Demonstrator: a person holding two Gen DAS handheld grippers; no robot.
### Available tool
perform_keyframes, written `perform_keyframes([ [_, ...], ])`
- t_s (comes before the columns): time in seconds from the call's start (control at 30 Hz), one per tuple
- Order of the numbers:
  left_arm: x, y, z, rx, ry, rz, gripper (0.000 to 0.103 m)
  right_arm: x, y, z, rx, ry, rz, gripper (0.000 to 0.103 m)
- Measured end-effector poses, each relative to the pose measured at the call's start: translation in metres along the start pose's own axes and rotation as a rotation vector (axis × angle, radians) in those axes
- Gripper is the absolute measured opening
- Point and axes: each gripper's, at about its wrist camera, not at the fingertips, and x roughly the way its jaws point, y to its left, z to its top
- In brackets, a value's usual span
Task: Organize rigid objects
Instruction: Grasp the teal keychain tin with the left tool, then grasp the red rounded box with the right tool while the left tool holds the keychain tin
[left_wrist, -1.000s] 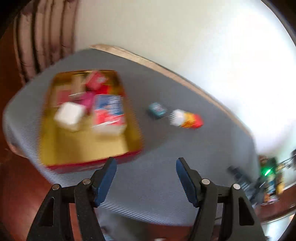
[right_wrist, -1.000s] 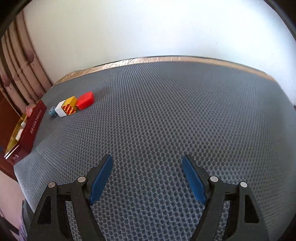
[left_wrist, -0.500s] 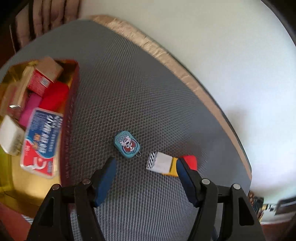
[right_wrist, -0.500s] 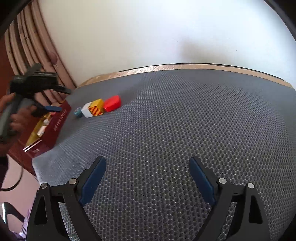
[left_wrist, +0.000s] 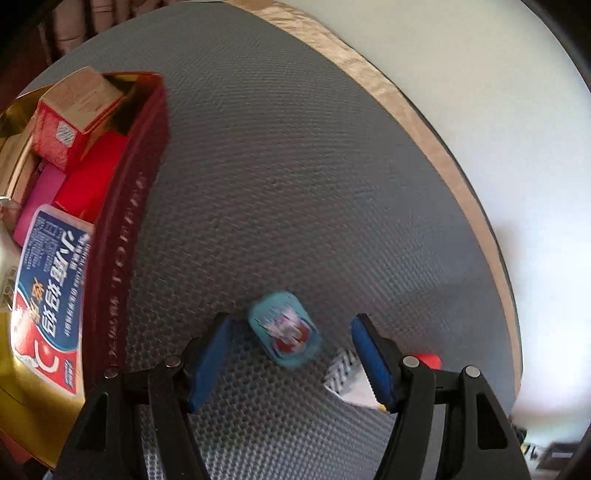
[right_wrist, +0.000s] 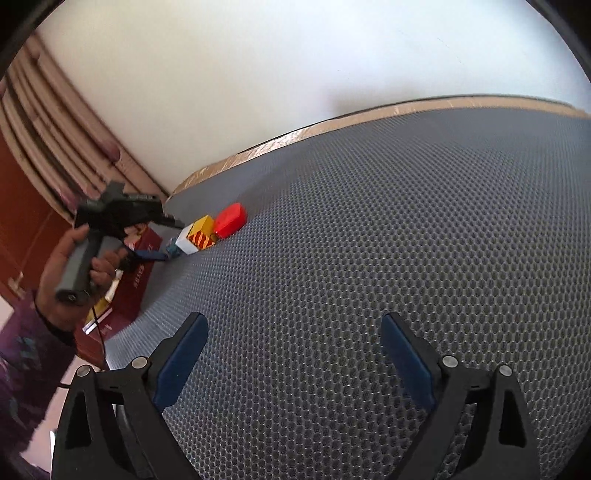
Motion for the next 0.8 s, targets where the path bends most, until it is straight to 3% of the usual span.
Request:
perform_keyframes([
  [0.23,0.006,-0.009,0.006,0.044,-0.041,0.036,0.068,-0.01,-0.02,0.005,0.072,0.004,0.04,0.097],
  [0.3,0.011,-0.018,0.004,0.076,-0.049,0.083,0.055,-0.014,-0.023,0.005,0.079,0.002,0.044,0.097],
  [0.33,0.011,-0.021,0.003,0.087,-0.054,0.103,0.037,-0.017,-0.025,0.006,0.08,0.002,0.044,0.097],
  [0.37,0.01,-0.024,0.0,0.083,-0.051,0.106,0.034,-0.019,-0.026,0.006,0.079,0.002,0.043,0.097],
  [0.6,0.01,-0.019,0.003,0.084,-0.022,0.025,0.033,-0.017,-0.024,0.008,0.079,0.002,0.042,0.097],
  [0.8,-0.017,-0.037,-0.029,0.204,-0.067,-0.026,0.033,-0.013,-0.022,0.01,0.077,0.0,0.032,0.097],
])
